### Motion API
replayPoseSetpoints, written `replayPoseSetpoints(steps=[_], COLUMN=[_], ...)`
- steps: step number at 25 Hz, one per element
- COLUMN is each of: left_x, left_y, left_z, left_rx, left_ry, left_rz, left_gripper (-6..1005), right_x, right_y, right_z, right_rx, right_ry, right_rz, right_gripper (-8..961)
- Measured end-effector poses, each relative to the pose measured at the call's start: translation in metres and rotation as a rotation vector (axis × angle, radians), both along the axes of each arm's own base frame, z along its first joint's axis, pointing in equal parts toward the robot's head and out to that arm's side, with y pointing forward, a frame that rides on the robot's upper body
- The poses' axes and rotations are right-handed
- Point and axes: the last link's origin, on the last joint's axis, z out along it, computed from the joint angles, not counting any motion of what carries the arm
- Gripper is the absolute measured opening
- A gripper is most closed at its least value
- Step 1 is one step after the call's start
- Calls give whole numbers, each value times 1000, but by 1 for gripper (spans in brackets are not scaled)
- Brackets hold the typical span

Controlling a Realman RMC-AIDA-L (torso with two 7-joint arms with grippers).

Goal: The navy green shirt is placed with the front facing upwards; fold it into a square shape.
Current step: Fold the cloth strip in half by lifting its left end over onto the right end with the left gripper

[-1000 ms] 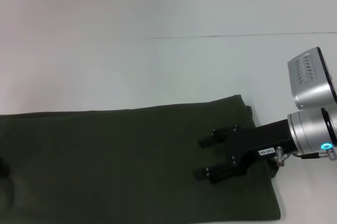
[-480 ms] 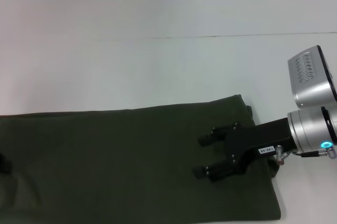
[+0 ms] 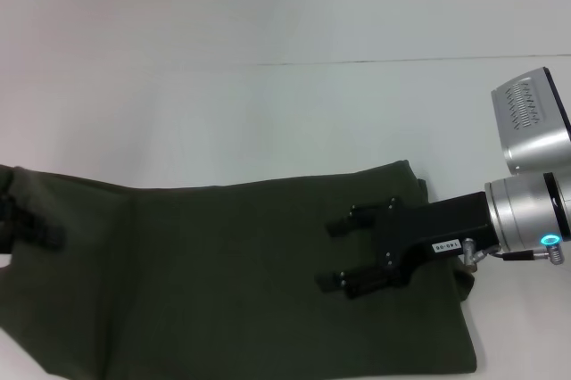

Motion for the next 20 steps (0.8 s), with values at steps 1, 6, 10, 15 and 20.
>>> replayPoseSetpoints(steps=[1, 6, 10, 15, 20], left_x=[4, 18, 18, 21, 20], left_y=[0, 2, 3, 3, 3], left_z=[-1, -2, 2, 1, 5], left_rx=[-3, -11, -2, 0, 0], left_ry=[-24, -87, -80, -105, -93], left_rz=[-7, -40, -39, -48, -47], left_gripper=[134, 134, 134, 134, 133], right_x=[0, 1, 2, 3, 4], right_y=[0, 2, 2, 4, 5], right_z=[0, 1, 2, 5, 7], right_rx=[3, 23, 27, 48, 61], right_ry=[3, 8, 10, 24, 34], right_rz=[2, 2, -3, -16, -26], right_gripper=[900, 900, 900, 900, 900])
